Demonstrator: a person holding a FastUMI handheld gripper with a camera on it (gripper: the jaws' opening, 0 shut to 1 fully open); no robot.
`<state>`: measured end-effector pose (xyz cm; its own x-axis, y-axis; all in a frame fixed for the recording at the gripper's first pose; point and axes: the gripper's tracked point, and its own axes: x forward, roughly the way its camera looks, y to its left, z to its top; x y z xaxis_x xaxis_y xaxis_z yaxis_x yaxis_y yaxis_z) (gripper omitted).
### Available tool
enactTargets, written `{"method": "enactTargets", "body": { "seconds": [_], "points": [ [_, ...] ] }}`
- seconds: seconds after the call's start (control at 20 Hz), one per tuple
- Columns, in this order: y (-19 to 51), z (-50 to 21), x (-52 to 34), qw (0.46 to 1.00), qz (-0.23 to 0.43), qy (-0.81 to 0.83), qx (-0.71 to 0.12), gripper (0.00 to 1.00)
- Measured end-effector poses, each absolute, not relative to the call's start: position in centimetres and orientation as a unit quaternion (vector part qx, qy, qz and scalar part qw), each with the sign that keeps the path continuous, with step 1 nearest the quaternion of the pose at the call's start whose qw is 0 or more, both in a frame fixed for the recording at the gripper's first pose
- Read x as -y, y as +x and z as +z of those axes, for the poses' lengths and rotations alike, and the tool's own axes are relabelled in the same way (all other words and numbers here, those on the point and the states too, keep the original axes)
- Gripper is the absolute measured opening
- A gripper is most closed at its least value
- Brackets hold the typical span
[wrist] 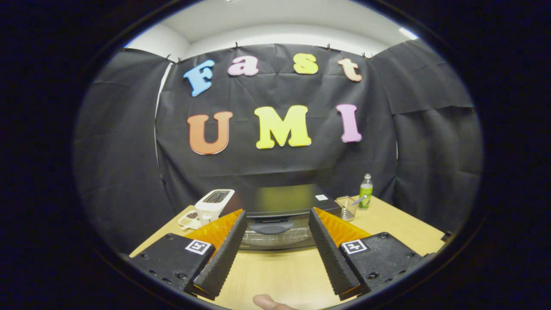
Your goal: Open the toaster oven, put the food inside, and close the toaster oven door.
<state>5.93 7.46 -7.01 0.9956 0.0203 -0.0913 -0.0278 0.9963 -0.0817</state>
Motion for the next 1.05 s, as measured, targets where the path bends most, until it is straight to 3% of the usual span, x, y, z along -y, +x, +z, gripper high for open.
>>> {"method": "enactTargets", "body": {
  "seconds": [0.55,1.05],
  "points": [
    [-2.4,-0.1,-5.0,1.000,0.008,-0.023,0.009,0.95],
    [-3.8,1.1,-4.3,1.000,0.013,-0.013,0.024,0.95]
  ]
}}
